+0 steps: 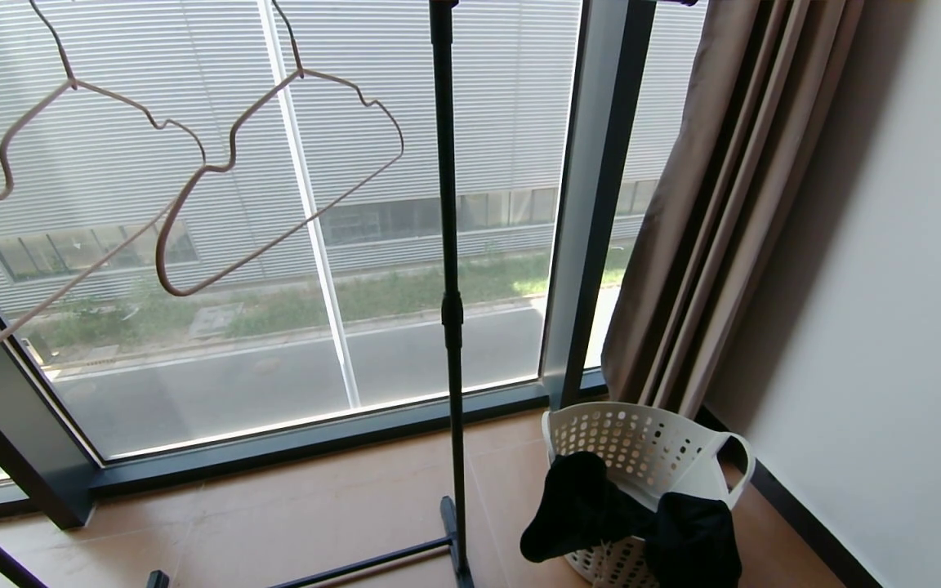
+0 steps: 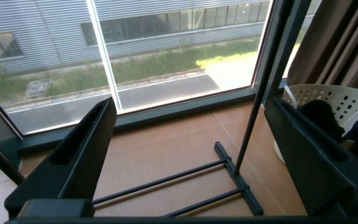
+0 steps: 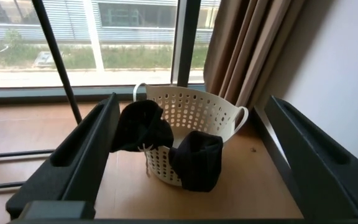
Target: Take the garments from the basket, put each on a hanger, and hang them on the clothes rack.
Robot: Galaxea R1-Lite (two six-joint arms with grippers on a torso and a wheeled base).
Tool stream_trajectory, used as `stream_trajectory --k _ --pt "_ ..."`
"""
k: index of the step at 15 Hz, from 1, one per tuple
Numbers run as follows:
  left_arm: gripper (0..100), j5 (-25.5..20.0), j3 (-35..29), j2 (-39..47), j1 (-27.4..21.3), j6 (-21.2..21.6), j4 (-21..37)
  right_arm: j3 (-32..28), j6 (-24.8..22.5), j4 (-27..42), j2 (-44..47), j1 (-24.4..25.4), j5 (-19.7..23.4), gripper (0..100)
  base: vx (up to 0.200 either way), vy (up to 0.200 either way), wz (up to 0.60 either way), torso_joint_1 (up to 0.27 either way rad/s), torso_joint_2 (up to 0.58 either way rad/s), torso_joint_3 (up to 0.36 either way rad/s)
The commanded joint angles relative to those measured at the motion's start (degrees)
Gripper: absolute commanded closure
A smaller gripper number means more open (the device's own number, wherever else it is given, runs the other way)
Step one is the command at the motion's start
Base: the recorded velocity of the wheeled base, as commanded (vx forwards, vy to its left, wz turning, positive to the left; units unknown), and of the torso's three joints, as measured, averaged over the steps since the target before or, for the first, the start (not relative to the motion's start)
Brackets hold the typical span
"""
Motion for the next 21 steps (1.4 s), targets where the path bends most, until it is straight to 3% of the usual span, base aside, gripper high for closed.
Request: stream_trajectory --k 1,9,19,21 --pt "0 -0.02 0.00 0.08 -0.04 -0.03 0.00 -5.76 0.09 -0.29 14.75 3.29 0.23 0 0.000 0.000 0.00 0.000 0.00 0.000" --pt "0 -0.28 0.00 0.17 0.05 0.23 0.08 -20.00 -1.23 -0.38 43.49 6.02 2.61 0 0.000 0.000 0.00 0.000 0.00 0.000" --pt "0 -0.28 -0.09 0.25 -0.04 0.23 0.17 -34.06 -11.34 -0.38 65.19 6.02 2.25 0 0.000 0.000 0.00 0.000 0.00 0.000" --pt "0 -0.28 -0.09 0.17 -0.04 0.23 0.26 -36.17 -16.00 -0.38 70.20 6.90 2.17 0 0.000 0.000 0.00 0.000 0.00 0.000"
